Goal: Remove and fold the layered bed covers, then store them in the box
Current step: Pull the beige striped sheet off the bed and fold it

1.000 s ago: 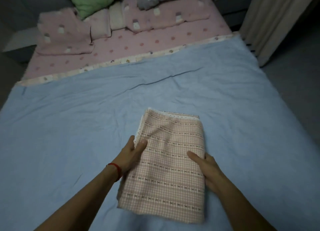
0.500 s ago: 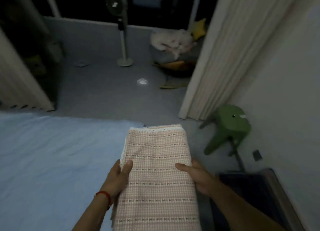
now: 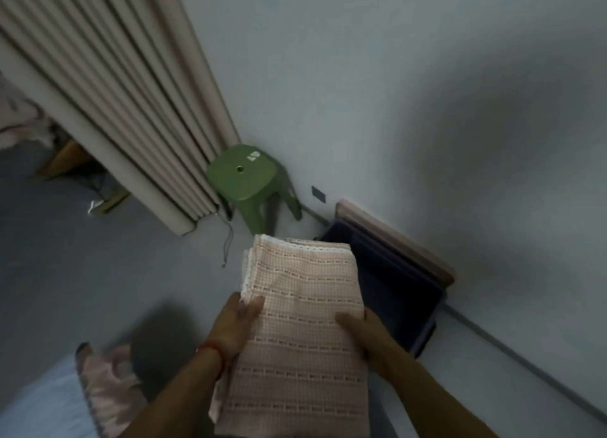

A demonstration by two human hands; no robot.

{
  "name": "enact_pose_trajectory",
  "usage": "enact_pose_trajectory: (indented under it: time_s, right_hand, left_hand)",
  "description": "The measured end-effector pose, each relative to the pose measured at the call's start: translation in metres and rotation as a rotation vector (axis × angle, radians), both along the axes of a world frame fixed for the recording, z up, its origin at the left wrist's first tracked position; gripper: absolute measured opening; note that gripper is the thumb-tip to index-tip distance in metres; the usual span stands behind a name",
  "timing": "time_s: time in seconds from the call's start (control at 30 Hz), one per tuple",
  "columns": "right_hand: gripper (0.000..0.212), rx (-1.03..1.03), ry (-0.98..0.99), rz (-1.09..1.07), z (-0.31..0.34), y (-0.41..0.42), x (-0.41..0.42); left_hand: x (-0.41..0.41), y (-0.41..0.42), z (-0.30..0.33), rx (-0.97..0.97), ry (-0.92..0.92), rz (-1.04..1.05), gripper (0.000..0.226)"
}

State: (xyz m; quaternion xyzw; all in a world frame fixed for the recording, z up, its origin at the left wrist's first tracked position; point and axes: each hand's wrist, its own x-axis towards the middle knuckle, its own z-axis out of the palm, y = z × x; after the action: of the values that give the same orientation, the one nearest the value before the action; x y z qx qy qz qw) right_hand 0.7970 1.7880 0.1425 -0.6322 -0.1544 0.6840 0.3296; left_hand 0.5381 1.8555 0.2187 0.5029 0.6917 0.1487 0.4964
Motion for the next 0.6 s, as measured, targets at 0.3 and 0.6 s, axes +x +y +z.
enact_pose_trajectory:
  time_s: [0.3, 0.6]
  right_hand:
    - [0.076, -0.032, -0.44, 0.1, -0.062, 0.054, 0.146]
    - [0.052, -0.017, -0.783, 0.512, -0.309, 0.183, 0.214]
  left_hand:
    - [0.127, 0.035, -0.138, -0.464, -0.238, 0.167, 0.092]
    - [0.227, 0.052, -0.395, -0.782, -0.343, 0.409, 0.043]
